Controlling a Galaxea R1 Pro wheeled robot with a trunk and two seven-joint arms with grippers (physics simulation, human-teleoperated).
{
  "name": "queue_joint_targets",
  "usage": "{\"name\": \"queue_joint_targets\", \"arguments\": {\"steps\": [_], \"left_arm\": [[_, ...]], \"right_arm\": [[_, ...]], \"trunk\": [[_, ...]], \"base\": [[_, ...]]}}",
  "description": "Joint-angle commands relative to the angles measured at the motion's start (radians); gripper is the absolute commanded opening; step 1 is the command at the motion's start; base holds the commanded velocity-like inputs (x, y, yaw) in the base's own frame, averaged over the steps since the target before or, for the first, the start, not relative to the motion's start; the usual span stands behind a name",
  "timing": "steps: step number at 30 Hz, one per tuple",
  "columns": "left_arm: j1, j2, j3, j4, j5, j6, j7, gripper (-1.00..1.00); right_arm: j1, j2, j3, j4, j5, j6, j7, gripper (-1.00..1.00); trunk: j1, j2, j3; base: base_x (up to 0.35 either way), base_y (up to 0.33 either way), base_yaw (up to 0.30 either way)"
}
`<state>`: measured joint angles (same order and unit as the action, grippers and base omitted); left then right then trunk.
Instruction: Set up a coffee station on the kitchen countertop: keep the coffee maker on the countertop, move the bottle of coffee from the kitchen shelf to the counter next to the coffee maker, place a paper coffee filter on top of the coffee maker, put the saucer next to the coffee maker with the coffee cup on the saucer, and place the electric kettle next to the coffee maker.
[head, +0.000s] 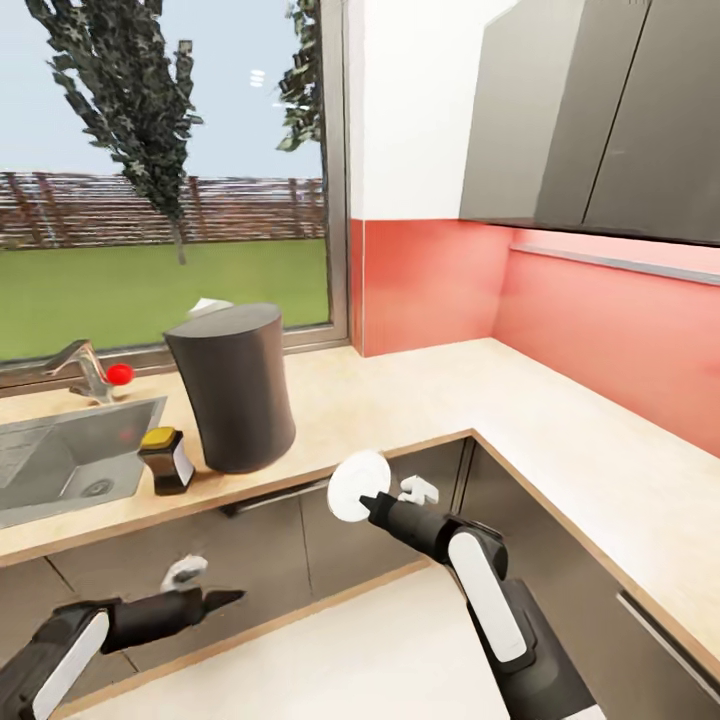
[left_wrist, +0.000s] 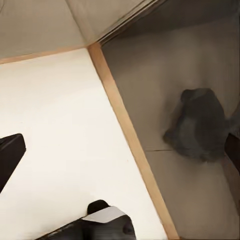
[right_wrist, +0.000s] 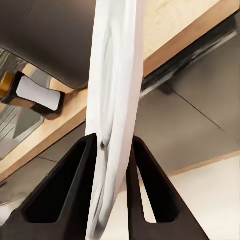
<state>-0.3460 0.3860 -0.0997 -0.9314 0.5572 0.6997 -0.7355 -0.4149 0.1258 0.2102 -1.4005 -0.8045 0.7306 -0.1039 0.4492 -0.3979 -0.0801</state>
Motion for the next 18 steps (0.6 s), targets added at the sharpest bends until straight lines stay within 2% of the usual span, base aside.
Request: {"name": "queue_joint_targets", "arguments": {"steps": [1,4,6,8,12,13,16,18], "left_arm": [[0.043,0.016,0.004,0.004,0.01,-0.031,0.001,1.0],[0.171,0.057,0.042,0.022,0.008,-0.133,0.001,1.0],[0.272,0.072,0.102,0.084,0.005,-0.224,0.003,1.0],[0.308,0.075,0.125,0.16,-0.01,-0.285,0.005,1.0],[0.328,0.076,0.14,0.422,-0.122,-0.423,0.048,1.0],[0.33,0.073,0.141,0.521,-0.167,-0.496,0.102,1.0],[0.33,0.068,0.133,0.596,-0.195,-0.563,0.22,1.0],[0.331,0.061,0.132,0.617,-0.22,-0.579,0.349,1.0]], "right_arm": [[-0.001,0.0,-0.007,-0.002,-0.013,0.003,-0.01,-1.0],[-0.001,0.0,-0.019,-0.003,-0.013,0.003,-0.01,-1.0],[-0.001,0.0,-0.022,-0.003,-0.013,0.003,-0.01,-1.0],[-0.001,0.0,-0.023,-0.003,-0.013,0.003,-0.01,-1.0],[-0.001,0.0,-0.024,-0.004,-0.013,0.003,-0.009,-1.0],[-0.001,0.0,-0.024,-0.004,-0.013,0.003,-0.01,-1.0],[-0.001,-0.002,-0.025,-0.005,-0.013,0.003,-0.01,-1.0],[-0.001,-0.005,-0.037,-0.007,-0.014,0.004,-0.008,-1.0]], "trunk": [[0.001,-0.002,-0.001],[0.001,-0.002,0.002],[0.001,-0.002,0.004],[0.001,-0.002,0.006],[0.001,-0.002,0.011],[0.001,-0.002,0.012],[0.001,-0.002,0.014],[0.001,-0.002,0.014]], "base": [[-0.006,0.0,0.223],[-0.003,0.0,0.223],[-0.001,0.0,0.223],[0.0,0.0,0.223],[0.0,0.0,0.223],[0.0,0.0,0.221],[0.0,0.0,0.156],[0.0,0.0,0.043]]}}
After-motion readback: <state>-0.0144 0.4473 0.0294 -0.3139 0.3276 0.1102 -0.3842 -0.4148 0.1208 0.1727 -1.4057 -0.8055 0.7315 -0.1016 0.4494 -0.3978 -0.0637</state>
